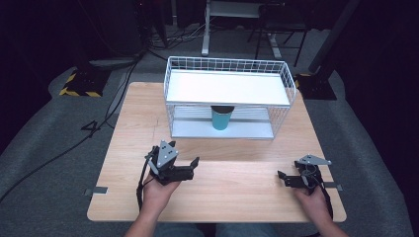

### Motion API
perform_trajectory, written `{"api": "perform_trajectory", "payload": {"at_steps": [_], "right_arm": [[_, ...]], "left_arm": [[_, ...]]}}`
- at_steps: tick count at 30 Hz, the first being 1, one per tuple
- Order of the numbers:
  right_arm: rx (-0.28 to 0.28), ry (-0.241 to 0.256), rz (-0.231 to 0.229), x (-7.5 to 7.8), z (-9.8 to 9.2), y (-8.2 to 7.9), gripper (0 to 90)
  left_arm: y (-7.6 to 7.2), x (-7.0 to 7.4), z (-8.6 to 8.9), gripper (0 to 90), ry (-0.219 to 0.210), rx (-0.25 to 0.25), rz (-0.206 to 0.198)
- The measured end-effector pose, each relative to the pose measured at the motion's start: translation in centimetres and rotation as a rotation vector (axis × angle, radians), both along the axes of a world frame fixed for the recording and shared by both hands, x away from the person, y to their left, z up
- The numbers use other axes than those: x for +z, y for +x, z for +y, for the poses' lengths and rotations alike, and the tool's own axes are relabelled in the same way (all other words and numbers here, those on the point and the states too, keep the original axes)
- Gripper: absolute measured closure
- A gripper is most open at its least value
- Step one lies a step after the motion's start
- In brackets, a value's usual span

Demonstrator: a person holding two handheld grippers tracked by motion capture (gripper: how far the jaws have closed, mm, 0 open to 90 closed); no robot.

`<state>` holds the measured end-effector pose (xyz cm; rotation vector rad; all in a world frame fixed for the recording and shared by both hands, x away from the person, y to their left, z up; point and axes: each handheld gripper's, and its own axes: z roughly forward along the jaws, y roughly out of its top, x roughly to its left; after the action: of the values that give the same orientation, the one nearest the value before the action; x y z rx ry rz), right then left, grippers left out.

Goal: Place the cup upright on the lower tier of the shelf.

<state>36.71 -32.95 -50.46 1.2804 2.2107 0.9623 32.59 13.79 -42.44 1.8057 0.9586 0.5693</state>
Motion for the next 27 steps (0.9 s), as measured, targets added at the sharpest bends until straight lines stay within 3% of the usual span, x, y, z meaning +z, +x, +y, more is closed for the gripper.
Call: {"api": "perform_trajectory", "payload": {"at_steps": [5,14,19,22,27], "right_arm": [[0.001,-0.001,-0.002,0.0,0.0,0.0,14.5],[0.002,0.000,-0.003,0.0,0.0,0.0,14.5],[0.001,0.000,-0.002,0.0,0.1,0.0,14.5],[0.003,-0.001,-0.002,0.0,0.0,0.0,14.4],[0.003,0.000,-0.002,0.0,0.1,0.0,14.5]], "left_arm": [[-1.3,-0.9,1.8,5.7,0.012,0.029,0.008],[-3.2,-3.6,5.2,7.8,0.005,0.073,0.063],[-3.7,-5.0,6.8,8.3,0.016,0.101,0.118],[-3.9,-5.7,8.0,9.6,0.057,0.119,0.153],[-3.8,-6.6,9.0,10.6,0.088,0.143,0.231]]}}
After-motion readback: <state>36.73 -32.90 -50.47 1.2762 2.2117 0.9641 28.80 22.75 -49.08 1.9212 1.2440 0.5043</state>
